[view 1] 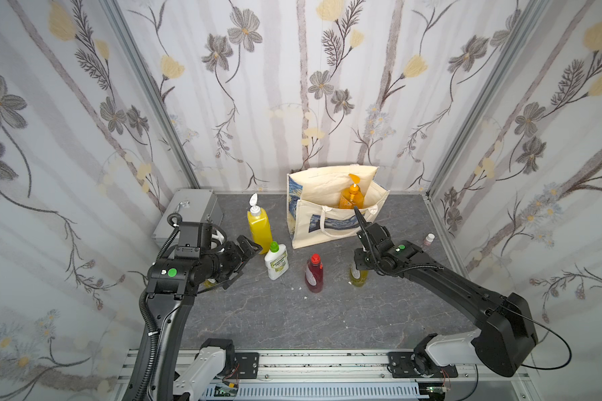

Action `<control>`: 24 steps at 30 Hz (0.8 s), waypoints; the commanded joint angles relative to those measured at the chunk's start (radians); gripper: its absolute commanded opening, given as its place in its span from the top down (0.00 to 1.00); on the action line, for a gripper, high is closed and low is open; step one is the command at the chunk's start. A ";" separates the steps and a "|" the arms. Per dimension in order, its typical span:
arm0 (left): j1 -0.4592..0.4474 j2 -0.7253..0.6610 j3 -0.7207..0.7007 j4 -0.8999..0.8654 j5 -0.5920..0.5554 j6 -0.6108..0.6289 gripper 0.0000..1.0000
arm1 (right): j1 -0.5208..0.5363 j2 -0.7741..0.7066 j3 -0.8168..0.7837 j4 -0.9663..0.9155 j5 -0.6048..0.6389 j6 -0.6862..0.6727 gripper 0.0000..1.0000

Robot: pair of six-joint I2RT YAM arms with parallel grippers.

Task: Pack dish soap into the shopping bag
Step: Pick up the bottle of dish soap at the center of the board.

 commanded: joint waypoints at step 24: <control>-0.001 -0.009 -0.029 0.058 -0.014 -0.043 0.00 | 0.002 -0.048 0.063 -0.011 0.023 -0.025 0.61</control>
